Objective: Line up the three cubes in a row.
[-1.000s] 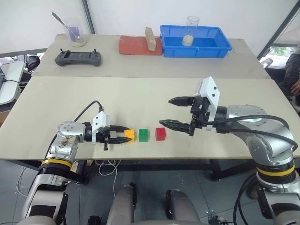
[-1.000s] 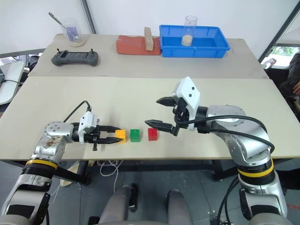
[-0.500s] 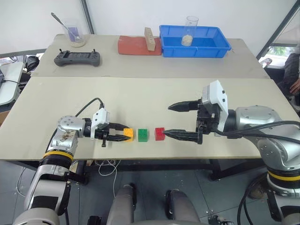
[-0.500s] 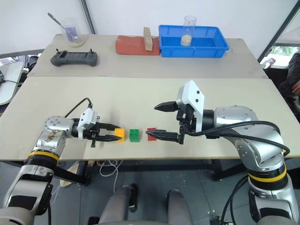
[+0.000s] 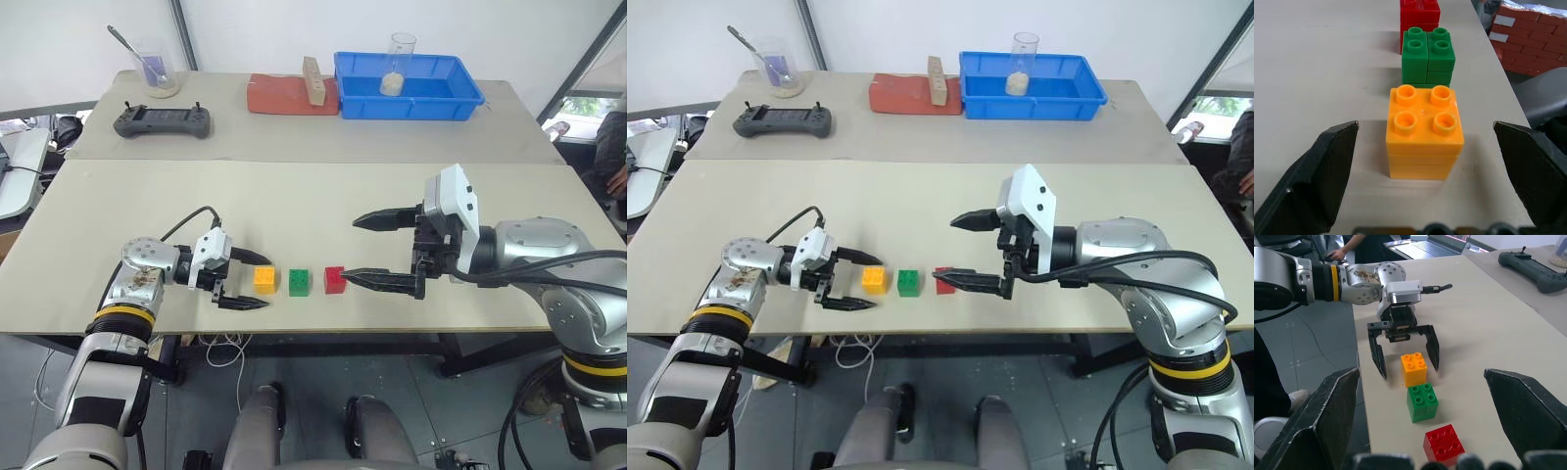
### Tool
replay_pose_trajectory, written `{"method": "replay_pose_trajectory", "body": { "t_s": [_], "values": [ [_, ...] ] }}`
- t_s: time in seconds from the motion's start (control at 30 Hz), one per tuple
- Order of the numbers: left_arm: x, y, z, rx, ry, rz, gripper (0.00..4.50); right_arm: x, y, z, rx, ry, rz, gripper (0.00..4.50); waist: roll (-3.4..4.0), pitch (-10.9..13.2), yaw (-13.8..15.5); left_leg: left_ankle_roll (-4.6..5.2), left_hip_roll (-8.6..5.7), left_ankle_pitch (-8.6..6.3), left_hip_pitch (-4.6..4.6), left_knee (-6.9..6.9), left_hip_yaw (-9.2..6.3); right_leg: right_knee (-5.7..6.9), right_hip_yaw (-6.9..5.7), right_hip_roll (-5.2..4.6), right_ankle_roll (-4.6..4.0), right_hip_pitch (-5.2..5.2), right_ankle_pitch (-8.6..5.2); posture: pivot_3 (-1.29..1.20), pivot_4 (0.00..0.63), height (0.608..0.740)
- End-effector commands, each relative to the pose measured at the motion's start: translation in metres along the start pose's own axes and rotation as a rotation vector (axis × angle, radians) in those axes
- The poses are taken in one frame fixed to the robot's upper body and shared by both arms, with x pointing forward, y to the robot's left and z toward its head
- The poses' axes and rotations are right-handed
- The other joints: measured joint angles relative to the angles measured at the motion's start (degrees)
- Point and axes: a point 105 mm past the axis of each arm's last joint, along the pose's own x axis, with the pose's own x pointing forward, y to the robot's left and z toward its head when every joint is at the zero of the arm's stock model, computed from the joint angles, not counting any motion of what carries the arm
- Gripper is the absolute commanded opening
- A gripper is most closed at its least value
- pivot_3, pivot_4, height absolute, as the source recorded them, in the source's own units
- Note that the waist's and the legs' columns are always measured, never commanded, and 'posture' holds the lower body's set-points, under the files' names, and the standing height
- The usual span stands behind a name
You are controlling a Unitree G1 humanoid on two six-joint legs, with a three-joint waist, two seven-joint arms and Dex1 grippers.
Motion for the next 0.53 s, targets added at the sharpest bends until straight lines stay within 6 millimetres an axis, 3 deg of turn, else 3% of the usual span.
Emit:
{"method": "replay_pose_trajectory", "body": {
  "t_s": [0.03, 0.23, 0.37, 0.53],
  "values": [
    [-0.014, 0.006, 0.017, 0.064, 0.008, 0.015, 4.45, -0.005, -0.001, 0.003, -0.033, -0.008, -0.013, 4.5, 0.0, 0.0, 0.0, 0.0, 0.0, 0.0, 0.0, 0.0, 0.0, 0.0, 0.0, 0.0, 0.0, 0.0, 0.0, 0.0, 0.15, 0.74],
    [-0.056, 0.015, 0.053, 0.06, 0.043, 0.152, 4.45, -0.028, -0.011, -0.011, -0.045, 0.046, -0.093, 4.5, -0.02, 0.0, 0.0, -0.03, 0.01, -0.02, -0.01, 0.0, 0.0, -0.01, 0.01, -0.01, -0.02, -0.01, -0.01, 0.0, 0.15, 0.74],
    [-0.088, 0.024, 0.066, 0.083, 0.132, 0.311, 4.45, -0.046, -0.023, -0.021, -0.041, 0.078, -0.171, 4.5, -0.01, 0.0, 0.0, -0.1, 0.02, -0.06, 0.01, -0.01, 0.0, -0.01, 0.0, 0.0, -0.05, 0.0, -0.05, 0.0, 0.15, 0.74],
    [-0.1, 0.029, 0.072, 0.104, 0.15, 0.399, 4.45, -0.054, -0.033, -0.031, -0.04, 0.094, -0.204, 4.5, -0.01, 0.0, 0.0, -0.15, 0.01, -0.09, 0.03, -0.02, 0.01, 0.0, 0.0, 0.0, -0.15, 0.0, -0.11, 0.0, 0.15, 0.74]
  ]
}}
